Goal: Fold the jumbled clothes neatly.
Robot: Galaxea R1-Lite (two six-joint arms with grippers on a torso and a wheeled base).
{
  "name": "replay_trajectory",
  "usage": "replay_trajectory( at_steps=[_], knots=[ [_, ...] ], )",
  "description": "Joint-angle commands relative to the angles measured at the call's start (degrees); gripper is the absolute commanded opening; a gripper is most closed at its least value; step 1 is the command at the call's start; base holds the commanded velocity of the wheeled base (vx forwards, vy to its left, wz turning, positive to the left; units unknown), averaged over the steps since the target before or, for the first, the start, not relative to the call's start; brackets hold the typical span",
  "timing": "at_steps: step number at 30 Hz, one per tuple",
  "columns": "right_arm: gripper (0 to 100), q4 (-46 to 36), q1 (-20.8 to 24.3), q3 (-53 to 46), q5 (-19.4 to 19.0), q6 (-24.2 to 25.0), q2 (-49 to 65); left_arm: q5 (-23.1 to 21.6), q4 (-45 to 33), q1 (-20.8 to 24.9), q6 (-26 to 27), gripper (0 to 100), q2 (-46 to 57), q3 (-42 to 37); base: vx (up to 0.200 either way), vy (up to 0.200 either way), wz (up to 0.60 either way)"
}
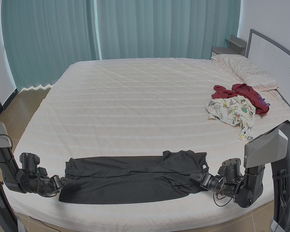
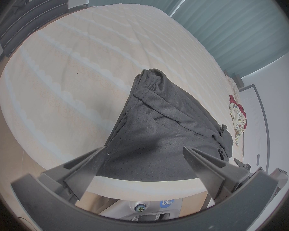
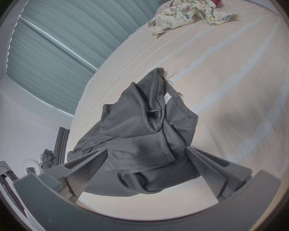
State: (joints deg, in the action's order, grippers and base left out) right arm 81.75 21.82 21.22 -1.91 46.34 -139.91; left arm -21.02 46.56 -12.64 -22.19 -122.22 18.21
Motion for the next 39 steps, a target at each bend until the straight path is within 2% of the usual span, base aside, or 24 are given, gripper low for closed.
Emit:
replay_trajectory(
  at_steps=[1, 6, 7, 16, 33, 34, 39],
  knots=[
    [100, 0.0, 0.0, 0.6, 0.0, 0.0, -1.2, 0.0, 0.0, 0.0, 0.0, 100, -0.2, 0.0, 0.0, 0.0, 0.0],
    [100, -0.1, 0.1, 0.6, 0.0, -0.4, -1.3, 0.0, 0.0, 0.0, 0.0, 100, -0.2, 0.0, 0.0, 0.0, 0.0],
    [0, 0.0, 0.1, 0.4, 0.0, -0.5, -1.3, 0.0, 0.0, 0.0, 0.0, 100, -0.2, 0.0, 0.0, 0.0, 0.0],
    [0, 0.3, 0.3, 0.0, 1.1, -0.5, 0.5, 0.0, 0.0, 0.0, 0.0, 100, -0.3, 0.0, 0.0, 0.0, 0.0],
    [0, -0.5, -0.2, -3.1, 0.9, -1.6, 3.4, 0.1, 0.0, 0.1, 0.2, 100, -0.5, 0.0, 0.0, 0.0, 0.0],
    [100, -0.5, -0.1, -3.3, 0.9, -2.3, 2.9, 0.1, 0.0, 0.1, 0.2, 100, -0.6, 0.0, 0.0, 0.0, 0.0],
    [100, 2.4, 0.0, -4.1, 1.0, -3.2, 3.8, 0.6, 0.1, 0.2, 0.2, 100, -0.6, -0.2, 0.0, 0.0, 0.0]
  ],
)
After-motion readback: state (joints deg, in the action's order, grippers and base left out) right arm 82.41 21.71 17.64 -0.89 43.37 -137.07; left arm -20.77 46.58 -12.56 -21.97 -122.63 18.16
